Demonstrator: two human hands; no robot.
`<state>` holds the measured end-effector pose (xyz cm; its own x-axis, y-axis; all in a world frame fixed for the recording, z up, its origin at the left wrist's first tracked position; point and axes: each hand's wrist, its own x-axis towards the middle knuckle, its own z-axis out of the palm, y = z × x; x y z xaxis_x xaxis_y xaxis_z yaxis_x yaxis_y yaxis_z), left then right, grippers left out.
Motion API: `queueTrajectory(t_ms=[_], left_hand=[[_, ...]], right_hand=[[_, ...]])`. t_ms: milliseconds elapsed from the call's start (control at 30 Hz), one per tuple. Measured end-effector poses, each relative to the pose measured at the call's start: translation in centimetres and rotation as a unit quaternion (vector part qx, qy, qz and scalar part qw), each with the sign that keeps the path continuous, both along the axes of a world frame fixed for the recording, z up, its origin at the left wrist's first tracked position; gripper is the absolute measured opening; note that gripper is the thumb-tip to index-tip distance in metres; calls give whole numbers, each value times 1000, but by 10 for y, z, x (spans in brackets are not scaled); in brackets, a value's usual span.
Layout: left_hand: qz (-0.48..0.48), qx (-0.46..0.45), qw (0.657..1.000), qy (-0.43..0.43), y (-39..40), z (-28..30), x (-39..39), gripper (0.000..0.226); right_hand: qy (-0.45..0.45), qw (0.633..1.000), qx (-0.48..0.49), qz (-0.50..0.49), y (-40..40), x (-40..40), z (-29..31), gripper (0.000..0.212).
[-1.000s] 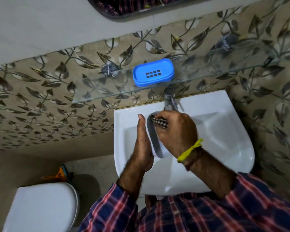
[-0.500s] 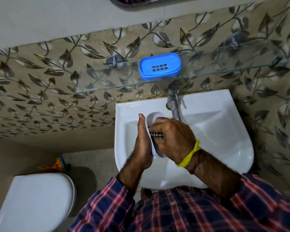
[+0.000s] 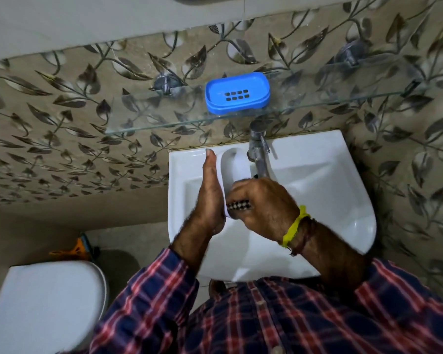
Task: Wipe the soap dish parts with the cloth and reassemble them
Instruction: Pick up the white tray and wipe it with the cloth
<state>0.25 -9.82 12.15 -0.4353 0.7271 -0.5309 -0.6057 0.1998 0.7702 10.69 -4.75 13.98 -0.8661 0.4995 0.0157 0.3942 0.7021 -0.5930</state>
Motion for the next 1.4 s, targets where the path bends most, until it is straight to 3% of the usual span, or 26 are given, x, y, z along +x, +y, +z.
queueTrajectory(t_ms=[67,267,367,467,567,633,733,800,900,1000,1067,1167,1233,1300,1400], left_hand=[[0,10,1000,-5,0,0,-1,75],[27,19,999,-18,6,1,6,70],[43,19,998,-32,4,-5,14,69],[46,19,998,-31,5,-3,17,78],[63,28,997,-25,7,5,12,79],[64,33,997,-13,8,6,13,79],[61,46,997,4,10,3,19,76],[67,68,995,-1,8,3,15,73],[58,66,996,13,7,5,9,68],[70,81,993,45,8,2,11,65],[68,87,993,36,6,5,8,64],[41,68,996,29,3,4,9,67],[44,71,996,42,3,0,17,65],[60,66,995,50,1,1,19,62],[38,50,995,76,-5,-2,13,69]], right_hand=[[-50,998,37,5,-3,4,-2,19],[-77,992,88,-37,-6,9,1,25],[-106,980,116,-123,-10,7,3,17],[-52,974,119,-186,-4,-4,4,1],[-68,984,90,-138,-5,-4,6,11],[-81,977,104,-165,-2,-4,7,16],[-24,965,138,-223,1,-18,11,8],[4,971,153,-186,-1,-22,10,5],[-26,972,154,-178,-1,-18,8,7],[38,962,158,-221,3,-27,11,6],[62,969,157,-183,4,-30,11,6],[14,975,124,-186,12,-26,9,17],[66,961,130,-234,12,-27,11,12],[126,963,130,-200,4,-29,15,7],[95,974,109,-175,4,-21,6,18]])
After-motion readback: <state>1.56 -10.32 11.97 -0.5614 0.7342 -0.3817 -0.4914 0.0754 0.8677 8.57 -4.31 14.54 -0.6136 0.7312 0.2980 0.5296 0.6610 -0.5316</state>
